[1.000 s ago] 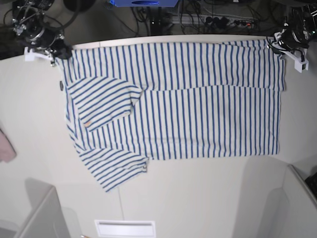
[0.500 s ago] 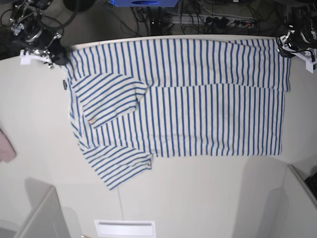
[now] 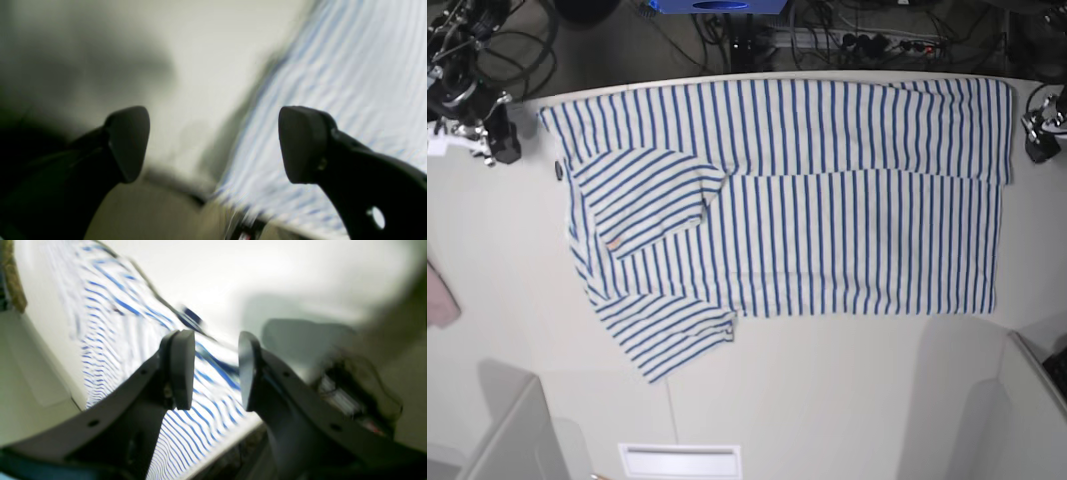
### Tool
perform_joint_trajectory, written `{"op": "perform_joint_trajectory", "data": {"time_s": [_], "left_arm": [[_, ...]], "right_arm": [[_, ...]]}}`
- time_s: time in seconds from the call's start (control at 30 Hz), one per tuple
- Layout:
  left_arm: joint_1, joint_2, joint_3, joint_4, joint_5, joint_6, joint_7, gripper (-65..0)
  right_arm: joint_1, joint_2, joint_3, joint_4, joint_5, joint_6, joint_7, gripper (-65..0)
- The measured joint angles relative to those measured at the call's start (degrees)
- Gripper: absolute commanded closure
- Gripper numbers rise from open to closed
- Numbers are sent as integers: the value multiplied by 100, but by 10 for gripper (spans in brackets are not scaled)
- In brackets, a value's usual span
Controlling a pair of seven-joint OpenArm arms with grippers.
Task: Fold the T-shirt properly
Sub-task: 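Move both grippers to the shirt's hem corners and grasp them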
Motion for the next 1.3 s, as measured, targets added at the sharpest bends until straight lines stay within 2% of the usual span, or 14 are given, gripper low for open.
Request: {"op": "perform_joint_trajectory", "data": {"time_s": [0.13, 0.2, 0.3, 0.4, 0.47, 0.5, 0.57, 0.67, 0.73, 0.9, 1.0, 1.17, 1.3], "left_arm": [[-490, -42, 483, 122, 118, 37, 2, -581], [-645, -76, 809, 114, 111, 48, 81, -528], [-1001, -83, 1165, 92, 81, 46, 68, -370], [-1106, -87, 1198, 90, 92, 35, 15, -176], [-1189, -76, 1185, 61, 133, 103, 118, -43], [-1250, -74, 1185, 46, 114, 92, 179, 0], [-1504, -72, 1182, -92, 90, 87, 483, 0], [-1672, -87, 1167, -369, 92, 90, 549, 0], [-1652, -85, 1150, -516, 96, 94, 588, 0], [-1665, -98, 1141, -538, 98, 92, 590, 0], [-1641, -87, 1141, -538, 98, 94, 595, 0], [-1657, -87, 1139, -535, 92, 90, 592, 0], [-1655, -87, 1139, -522, 92, 90, 592, 0]], "right_arm": [[734, 247, -649, -234, 76, 37, -48, -209], [1150, 348, -859, -614, 61, 57, -50, -209], [1615, 503, -1167, -1268, -35, 4, 168, -209], [2129, 839, -1965, -1882, -59, -11, 603, -230], [2614, 1102, -2669, -2345, 22, 199, 1071, -269], [2894, 1222, -3001, -2632, 83, 376, 1309, -281], [3414, 1447, -3611, -3329, 70, 702, 1803, -285], [4175, 1674, -4360, -4601, 26, 1051, 2133, -287], [4669, 1705, -4802, -5504, -11, 1318, 2282, -305], [5901, 1626, -5982, -7438, 52, 2673, 2894, -326], [6406, 1532, -6658, -8299, 57, 2957, 3381, -327], [6583, 1091, -7324, -9114, 76, 3497, 3912, -327], [6553, 953, -7414, -9073, 76, 3552, 3921, -327]]}}
